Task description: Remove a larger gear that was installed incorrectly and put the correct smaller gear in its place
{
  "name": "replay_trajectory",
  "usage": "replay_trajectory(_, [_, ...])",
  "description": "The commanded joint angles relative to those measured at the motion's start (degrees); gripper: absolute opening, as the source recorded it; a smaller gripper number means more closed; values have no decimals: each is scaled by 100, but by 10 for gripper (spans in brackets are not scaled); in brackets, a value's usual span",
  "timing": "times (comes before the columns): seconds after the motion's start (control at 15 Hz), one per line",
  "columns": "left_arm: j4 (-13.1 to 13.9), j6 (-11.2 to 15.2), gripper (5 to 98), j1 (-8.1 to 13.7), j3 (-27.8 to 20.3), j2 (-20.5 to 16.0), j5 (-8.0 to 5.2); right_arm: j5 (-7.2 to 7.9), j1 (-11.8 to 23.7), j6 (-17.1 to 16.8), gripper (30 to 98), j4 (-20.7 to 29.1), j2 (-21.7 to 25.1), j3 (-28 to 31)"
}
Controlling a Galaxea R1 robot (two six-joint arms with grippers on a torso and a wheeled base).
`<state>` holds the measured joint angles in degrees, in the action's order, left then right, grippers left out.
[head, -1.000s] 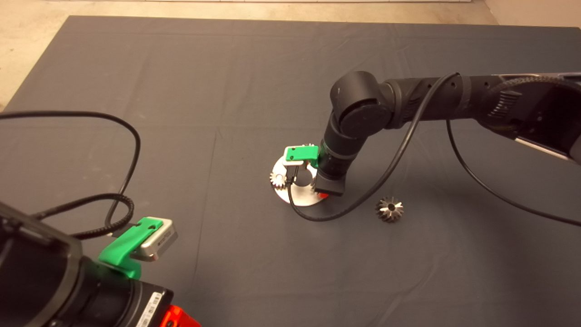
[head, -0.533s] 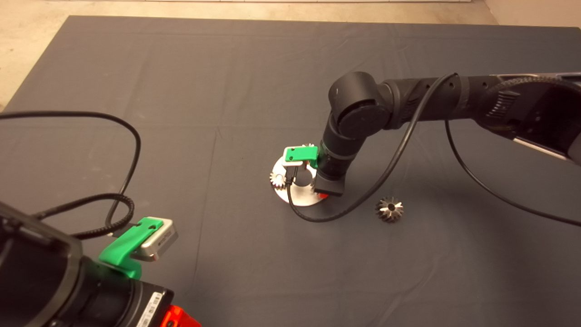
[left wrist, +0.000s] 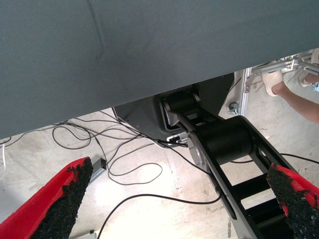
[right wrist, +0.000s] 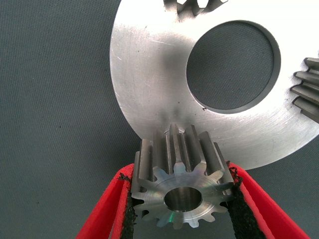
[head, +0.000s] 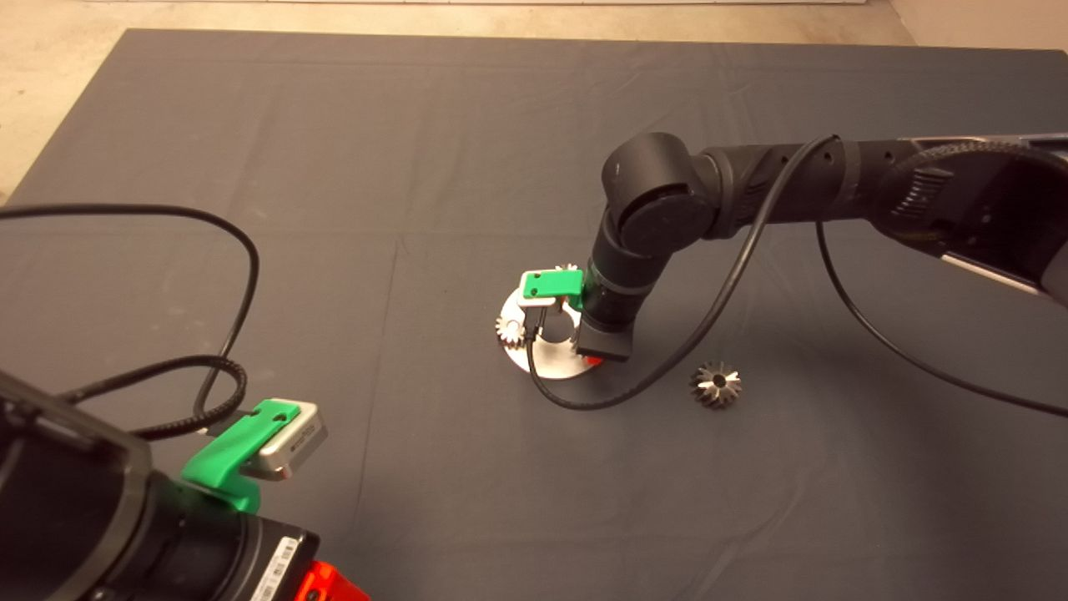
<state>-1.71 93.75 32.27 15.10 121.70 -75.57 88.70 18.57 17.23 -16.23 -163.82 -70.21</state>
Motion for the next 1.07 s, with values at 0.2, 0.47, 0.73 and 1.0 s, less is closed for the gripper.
replay_trajectory(0.2, [83,-5,909,43,-88,-27,16,630,-46,26,422,-118,-41,8])
replay_trajectory(0.47, [83,-5,909,43,-88,-27,16,630,-46,26,421,-118,-26,8])
replay_trajectory(0.73, [83,-5,909,43,-88,-27,25,630,-11,26,421,-118,55,3])
replay_trajectory(1.0, [83,-5,909,43,-88,-27,16,630,16,26,422,-118,198,-9])
